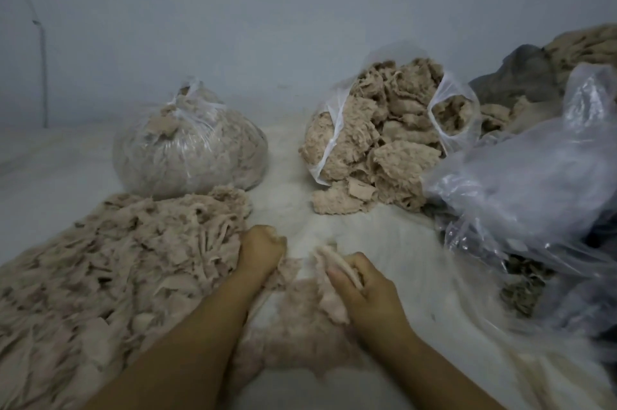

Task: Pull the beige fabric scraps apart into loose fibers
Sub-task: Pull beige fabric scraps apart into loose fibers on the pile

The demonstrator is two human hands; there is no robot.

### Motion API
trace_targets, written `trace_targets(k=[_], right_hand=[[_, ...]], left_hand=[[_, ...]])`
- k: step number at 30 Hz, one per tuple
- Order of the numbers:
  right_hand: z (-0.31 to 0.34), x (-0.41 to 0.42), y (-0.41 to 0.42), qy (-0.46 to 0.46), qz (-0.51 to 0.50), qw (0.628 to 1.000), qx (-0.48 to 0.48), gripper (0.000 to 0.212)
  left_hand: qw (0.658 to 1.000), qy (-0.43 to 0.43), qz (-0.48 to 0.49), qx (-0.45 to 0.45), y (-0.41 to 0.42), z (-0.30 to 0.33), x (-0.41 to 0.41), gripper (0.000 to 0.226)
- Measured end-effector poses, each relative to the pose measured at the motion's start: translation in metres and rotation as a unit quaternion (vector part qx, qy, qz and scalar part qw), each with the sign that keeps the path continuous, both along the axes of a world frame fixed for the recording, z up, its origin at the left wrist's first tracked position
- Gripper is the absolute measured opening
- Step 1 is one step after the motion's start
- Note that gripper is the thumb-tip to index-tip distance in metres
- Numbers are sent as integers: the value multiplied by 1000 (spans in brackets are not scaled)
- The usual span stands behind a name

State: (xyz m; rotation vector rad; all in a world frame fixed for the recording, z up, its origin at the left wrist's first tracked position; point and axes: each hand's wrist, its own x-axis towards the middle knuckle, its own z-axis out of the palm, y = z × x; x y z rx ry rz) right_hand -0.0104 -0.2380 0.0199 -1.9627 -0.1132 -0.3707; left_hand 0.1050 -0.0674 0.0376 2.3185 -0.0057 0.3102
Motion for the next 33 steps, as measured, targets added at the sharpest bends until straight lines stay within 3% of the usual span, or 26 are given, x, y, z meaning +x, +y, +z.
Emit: trace_targets(k=[3,5,7,9,11,12,13,18,22,25,27,29,31,33], right_hand=[[3,7,-3,56,-44,995,76,20],[3,8,-1,59,-45,990,118,25],[5,7,-4,51,-42,984,165,26],[7,5,-5,57,-32,972,226,27],[11,1,-2,73,-1,954,289,29],[12,0,-2,76,2,953,294,29],[14,-1,-3,75,-13,958,276,27],[27,7,-21,47,-120,958,256,23],[31,18,-20,90,-158,969,170,17],[27,8,-20,90,-200,972,-86,33],[28,-6,-19,69,-131,979,-140,23],[27,-18,-13,115,-1,971,-209,31],[27,-24,-7,121,57,957,-257,24],[32,-25,-4,72,49,974,-210,22]], left_hand=[[982,100,-151,51,1,9,-13,18],[948,172,-259,66,6,23,-29,17],[930,189,-314,-35,3,32,-46,10],[908,199,-328,-166,-6,36,-64,17],[922,167,-324,-131,-16,33,-76,27],[931,151,-313,-114,-21,27,-80,20],[935,148,-298,-126,-24,26,-86,11],[952,98,-252,-143,-12,30,-87,19],[976,28,-155,-149,-4,38,-84,23],[987,19,-154,-41,9,38,-88,7],[973,15,-213,85,20,32,-94,15],[950,40,-246,189,26,27,-101,20],[948,78,-223,212,28,26,-105,27],[956,74,-209,193,28,30,-105,25]])
